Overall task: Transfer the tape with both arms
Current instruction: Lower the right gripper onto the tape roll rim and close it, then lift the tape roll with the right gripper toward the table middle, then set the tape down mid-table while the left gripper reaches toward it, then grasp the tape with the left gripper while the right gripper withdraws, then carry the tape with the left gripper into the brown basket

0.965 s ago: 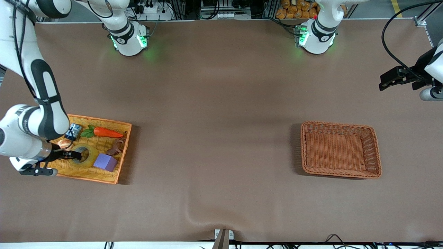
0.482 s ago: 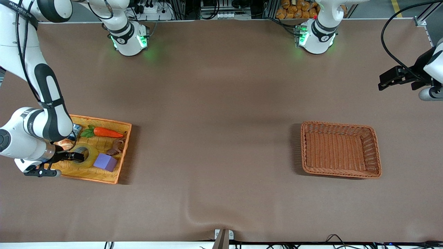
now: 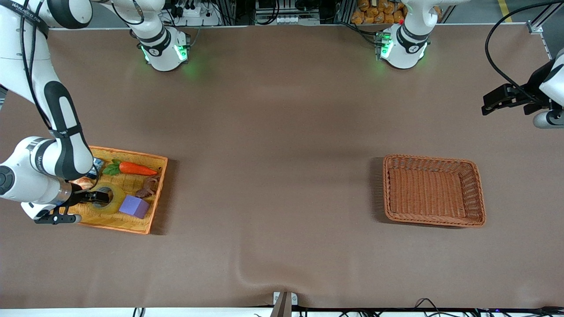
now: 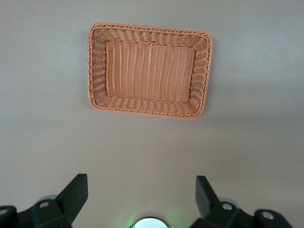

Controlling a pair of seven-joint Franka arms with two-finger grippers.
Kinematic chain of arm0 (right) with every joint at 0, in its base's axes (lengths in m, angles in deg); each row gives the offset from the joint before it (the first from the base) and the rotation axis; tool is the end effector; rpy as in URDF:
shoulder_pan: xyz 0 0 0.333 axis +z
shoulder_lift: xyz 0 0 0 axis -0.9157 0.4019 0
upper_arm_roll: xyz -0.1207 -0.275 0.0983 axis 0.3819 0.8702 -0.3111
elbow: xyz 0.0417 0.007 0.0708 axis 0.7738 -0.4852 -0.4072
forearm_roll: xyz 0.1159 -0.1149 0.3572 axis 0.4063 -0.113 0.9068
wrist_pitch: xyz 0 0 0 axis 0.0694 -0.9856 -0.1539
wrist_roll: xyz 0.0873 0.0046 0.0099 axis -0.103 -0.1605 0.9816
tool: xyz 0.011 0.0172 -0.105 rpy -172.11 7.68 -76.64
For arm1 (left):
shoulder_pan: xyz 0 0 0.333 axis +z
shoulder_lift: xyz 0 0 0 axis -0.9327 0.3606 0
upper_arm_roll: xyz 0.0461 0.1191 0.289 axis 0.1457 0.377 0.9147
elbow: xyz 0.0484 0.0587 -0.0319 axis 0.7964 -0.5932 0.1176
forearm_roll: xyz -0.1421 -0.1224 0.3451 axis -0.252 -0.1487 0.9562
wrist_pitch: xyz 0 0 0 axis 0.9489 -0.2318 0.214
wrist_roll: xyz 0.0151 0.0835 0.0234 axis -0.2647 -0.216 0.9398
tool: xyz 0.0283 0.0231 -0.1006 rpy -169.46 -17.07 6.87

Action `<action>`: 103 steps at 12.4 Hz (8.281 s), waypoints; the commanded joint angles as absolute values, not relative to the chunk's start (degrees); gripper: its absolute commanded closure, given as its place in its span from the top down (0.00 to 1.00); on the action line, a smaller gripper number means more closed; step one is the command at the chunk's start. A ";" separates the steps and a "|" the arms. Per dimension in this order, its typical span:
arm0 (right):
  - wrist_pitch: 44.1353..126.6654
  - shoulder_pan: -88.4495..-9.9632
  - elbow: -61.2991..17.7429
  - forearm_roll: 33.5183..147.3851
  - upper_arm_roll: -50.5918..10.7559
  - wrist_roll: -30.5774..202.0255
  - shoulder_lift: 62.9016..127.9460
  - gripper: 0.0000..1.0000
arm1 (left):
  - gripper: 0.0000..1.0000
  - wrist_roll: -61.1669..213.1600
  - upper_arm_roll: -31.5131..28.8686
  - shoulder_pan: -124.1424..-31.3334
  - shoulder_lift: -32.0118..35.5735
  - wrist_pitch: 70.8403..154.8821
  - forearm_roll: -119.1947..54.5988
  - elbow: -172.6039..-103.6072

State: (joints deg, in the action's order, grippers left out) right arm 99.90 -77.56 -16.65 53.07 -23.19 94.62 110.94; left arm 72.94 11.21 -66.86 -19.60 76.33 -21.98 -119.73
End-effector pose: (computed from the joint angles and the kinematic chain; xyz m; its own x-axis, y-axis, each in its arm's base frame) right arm 0.6658 -0.1562 0.2157 0.9983 0.0212 -0.0550 0.0221 -0.9996 0.0170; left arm 0.5591 -0.0310 0.6409 0.9963 -0.0015 -0.0864 -0.0034 -0.9998 -0.0210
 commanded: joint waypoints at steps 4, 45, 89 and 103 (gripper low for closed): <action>98.80 -78.61 -16.27 53.17 -24.22 96.25 111.16 1.00 | 1.00 72.18 11.20 -67.11 -19.45 76.38 -22.25 -118.99; 79.90 -44.98 -4.05 61.17 -25.81 46.54 105.35 0.00 | 1.00 72.18 11.38 -66.84 -19.01 76.56 -22.43 -118.99; 64.80 -69.12 -16.89 53.52 -22.20 86.33 70.38 1.00 | 0.00 109.71 11.20 -103.32 23.19 127.01 -26.39 -120.66; 54.59 -68.76 -14.69 53.17 -22.20 87.55 68.09 1.00 | 0.00 49.63 10.68 -61.68 2.60 123.05 -23.13 -143.87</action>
State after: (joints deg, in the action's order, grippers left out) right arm 55.27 -68.45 -14.87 54.21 -22.38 87.48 68.20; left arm 55.44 11.85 -64.37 0.83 122.24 -23.63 -144.58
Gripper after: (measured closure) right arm 0.000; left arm 0.780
